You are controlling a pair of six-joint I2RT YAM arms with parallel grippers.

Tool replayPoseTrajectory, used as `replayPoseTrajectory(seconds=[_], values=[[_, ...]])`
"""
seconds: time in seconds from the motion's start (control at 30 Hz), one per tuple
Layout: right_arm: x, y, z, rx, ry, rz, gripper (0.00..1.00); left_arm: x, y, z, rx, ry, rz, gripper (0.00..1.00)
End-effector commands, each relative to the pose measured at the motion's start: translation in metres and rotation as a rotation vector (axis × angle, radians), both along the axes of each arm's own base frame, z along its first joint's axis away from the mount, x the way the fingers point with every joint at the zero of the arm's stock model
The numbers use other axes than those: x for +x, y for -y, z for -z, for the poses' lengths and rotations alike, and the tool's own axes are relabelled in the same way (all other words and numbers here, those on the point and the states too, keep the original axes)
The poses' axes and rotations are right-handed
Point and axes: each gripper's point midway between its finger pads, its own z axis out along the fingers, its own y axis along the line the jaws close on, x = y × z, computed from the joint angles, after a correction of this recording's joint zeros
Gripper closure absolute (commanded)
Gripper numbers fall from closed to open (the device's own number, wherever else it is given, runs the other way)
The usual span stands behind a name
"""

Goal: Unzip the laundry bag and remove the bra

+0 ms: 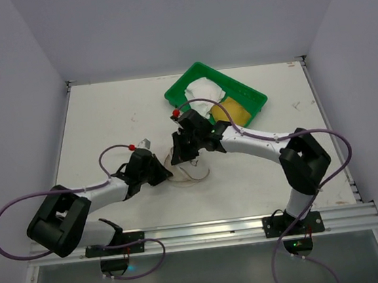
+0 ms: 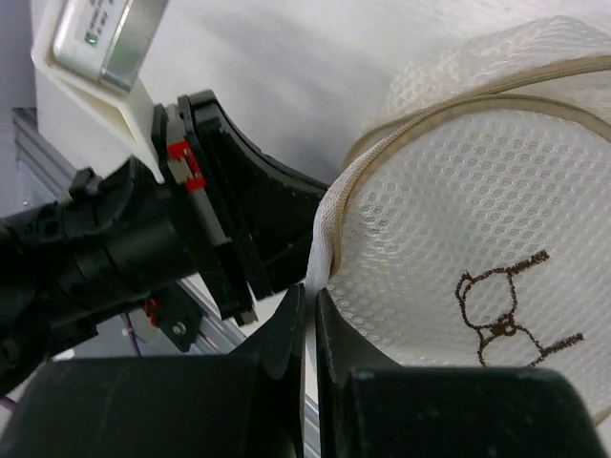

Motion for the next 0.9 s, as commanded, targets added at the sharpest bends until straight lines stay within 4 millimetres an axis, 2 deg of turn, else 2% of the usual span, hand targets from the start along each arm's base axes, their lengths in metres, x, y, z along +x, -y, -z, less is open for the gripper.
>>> replayPoseTrajectory(seconds=[0.0, 0.17, 0.2, 0.33, 0.43, 0.47, 0.53, 0.57, 0.7, 0.87], values=[[0.01, -0.041, -0.025, 0.2, 0.008, -0.024, 1.0, -0.021, -0.006, 0.017, 0.013, -0.063, 0.009, 1.0], [0.012, -0.051, 0.003, 0.229, -0.035, -0.007, 0.97, -0.028, -0.006, 0.019, -0.015, -0.064, 0.01, 1.0], [0.014, -0.055, 0.003, 0.254, -0.025, -0.007, 0.98, -0.029, -0.006, 0.019, -0.019, -0.069, 0.01, 1.0], [0.014, -0.06, 0.033, 0.248, -0.077, 0.005, 0.95, -0.033, -0.008, 0.021, -0.022, -0.07, 0.007, 1.0], [0.013, -0.064, 0.048, 0.251, -0.11, -0.001, 0.86, -0.036, -0.009, 0.023, -0.031, -0.075, 0.007, 1.0], [0.012, -0.064, 0.05, 0.251, -0.118, -0.003, 0.79, -0.038, -0.01, 0.024, -0.03, -0.078, 0.006, 1.0], [0.011, -0.065, 0.059, 0.243, -0.139, -0.001, 0.74, -0.038, -0.01, 0.023, -0.033, -0.075, 0.001, 1.0], [0.011, -0.065, 0.062, 0.238, -0.143, -0.001, 0.68, -0.041, -0.012, 0.024, -0.031, -0.08, 0.0, 1.0], [0.006, -0.064, 0.069, 0.249, -0.171, -0.007, 0.55, -0.044, -0.015, 0.022, -0.031, -0.075, -0.011, 0.92], [0.005, -0.064, 0.074, 0.27, -0.204, -0.004, 0.49, -0.046, -0.021, 0.014, -0.02, -0.06, -0.023, 0.82]])
